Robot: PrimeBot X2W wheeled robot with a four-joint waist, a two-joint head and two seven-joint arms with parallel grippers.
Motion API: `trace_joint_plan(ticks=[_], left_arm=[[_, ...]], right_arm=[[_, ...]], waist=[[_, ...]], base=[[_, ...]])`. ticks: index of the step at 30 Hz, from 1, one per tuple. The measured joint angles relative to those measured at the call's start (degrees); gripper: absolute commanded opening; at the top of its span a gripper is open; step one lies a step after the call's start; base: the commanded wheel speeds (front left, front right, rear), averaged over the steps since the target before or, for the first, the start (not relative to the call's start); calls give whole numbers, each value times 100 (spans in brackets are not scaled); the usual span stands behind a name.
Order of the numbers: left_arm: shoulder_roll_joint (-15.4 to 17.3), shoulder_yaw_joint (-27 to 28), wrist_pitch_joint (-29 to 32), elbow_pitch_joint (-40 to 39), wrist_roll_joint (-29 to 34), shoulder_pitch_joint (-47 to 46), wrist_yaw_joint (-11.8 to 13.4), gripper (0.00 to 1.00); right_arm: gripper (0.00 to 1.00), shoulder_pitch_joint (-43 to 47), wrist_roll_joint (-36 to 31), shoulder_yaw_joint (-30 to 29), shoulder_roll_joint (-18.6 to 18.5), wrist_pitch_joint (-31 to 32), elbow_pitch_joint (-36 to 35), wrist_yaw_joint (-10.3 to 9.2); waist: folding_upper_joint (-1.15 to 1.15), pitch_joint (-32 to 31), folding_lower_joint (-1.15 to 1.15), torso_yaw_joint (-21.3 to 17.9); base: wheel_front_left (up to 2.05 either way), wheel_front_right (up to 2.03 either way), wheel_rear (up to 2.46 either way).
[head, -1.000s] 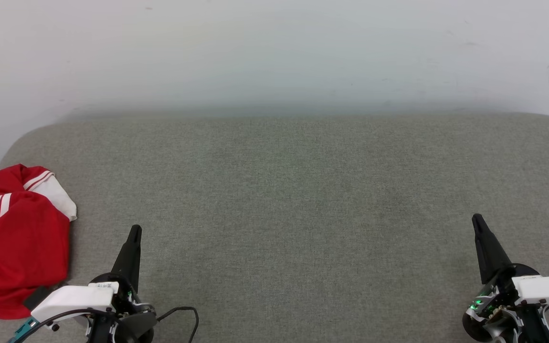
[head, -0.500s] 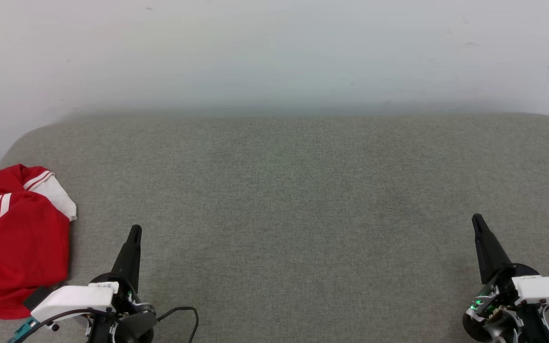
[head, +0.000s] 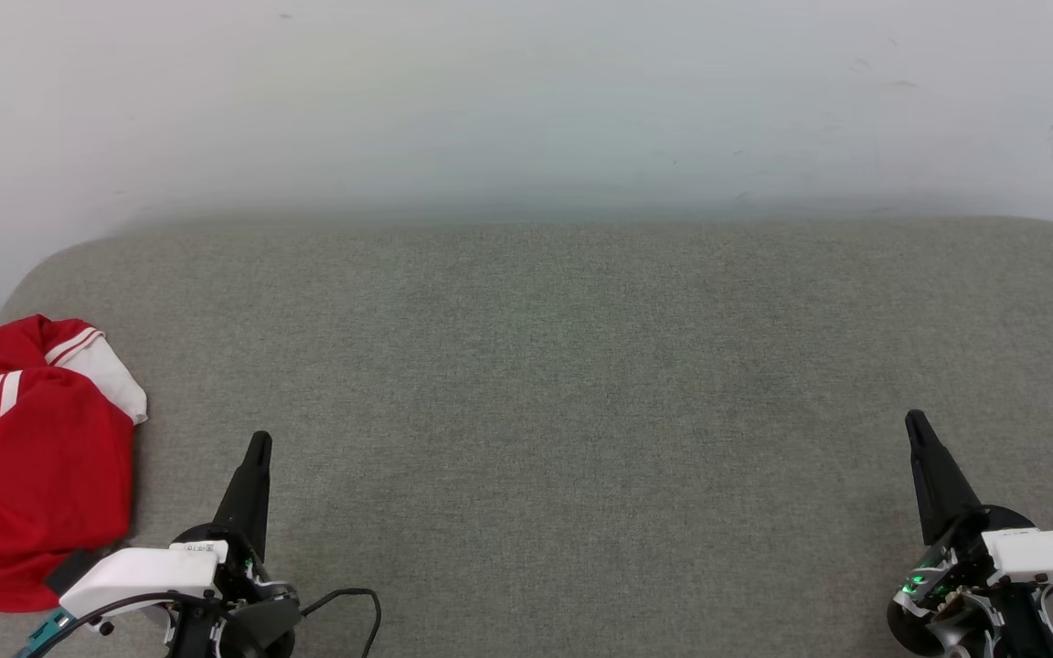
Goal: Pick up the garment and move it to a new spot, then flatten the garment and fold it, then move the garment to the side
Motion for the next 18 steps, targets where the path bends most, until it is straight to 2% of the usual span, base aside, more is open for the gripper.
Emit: trace_joint_plan(ticks=[17, 18], left_arm=[[0, 0, 0, 0, 0, 0, 0, 0], [-1, -1, 0, 10, 0, 3, 1, 100]], right_arm=[[0, 0, 0, 0, 0, 0, 0, 0], [100, 3, 0, 0, 1, 0, 11, 0]], waist=[[0, 0, 0, 0], [0, 0, 0, 0]], base=[[0, 0, 0], [0, 0, 0]])
